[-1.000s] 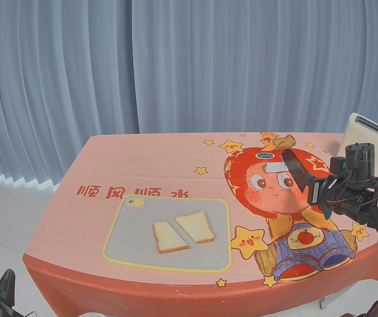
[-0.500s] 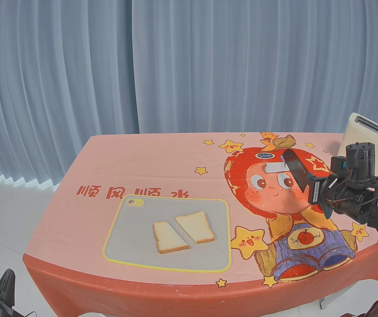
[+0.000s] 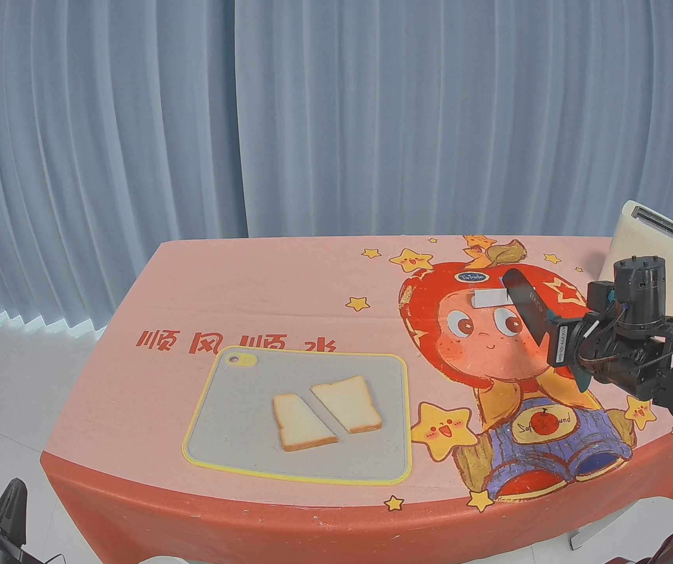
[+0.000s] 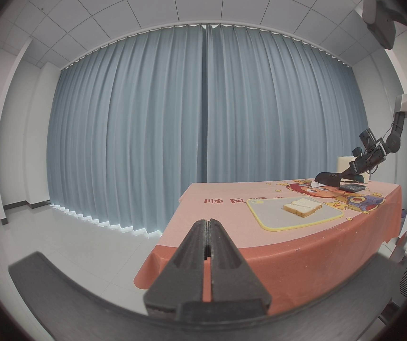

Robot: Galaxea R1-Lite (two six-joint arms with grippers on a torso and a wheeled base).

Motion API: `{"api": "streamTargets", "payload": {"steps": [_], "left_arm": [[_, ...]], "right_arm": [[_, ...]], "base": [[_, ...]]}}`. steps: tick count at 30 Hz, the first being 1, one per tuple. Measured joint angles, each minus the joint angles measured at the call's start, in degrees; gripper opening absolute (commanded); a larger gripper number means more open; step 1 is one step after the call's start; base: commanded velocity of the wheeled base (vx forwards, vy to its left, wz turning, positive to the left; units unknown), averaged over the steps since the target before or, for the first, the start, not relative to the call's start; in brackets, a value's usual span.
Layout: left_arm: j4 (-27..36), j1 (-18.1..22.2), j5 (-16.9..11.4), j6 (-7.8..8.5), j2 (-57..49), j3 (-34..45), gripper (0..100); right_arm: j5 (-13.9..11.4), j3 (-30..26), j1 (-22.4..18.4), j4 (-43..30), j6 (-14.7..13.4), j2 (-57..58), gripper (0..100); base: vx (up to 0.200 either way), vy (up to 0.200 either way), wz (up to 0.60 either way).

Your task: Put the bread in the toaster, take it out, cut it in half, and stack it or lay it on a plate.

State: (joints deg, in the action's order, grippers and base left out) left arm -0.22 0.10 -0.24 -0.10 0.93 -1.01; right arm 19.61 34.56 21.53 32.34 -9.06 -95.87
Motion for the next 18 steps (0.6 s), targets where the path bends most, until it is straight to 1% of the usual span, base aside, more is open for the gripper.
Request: {"api": "streamTargets", "payload": {"steps": [18], "left_arm": [[0.0, 0.0, 0.0, 0.02, 0.0, 0.0, 0]], "right_arm": [[0.1, 0.0, 0.0, 0.0, -0.1, -1.2, 0]], "base": [[0.0, 0.0, 0.0]]}}
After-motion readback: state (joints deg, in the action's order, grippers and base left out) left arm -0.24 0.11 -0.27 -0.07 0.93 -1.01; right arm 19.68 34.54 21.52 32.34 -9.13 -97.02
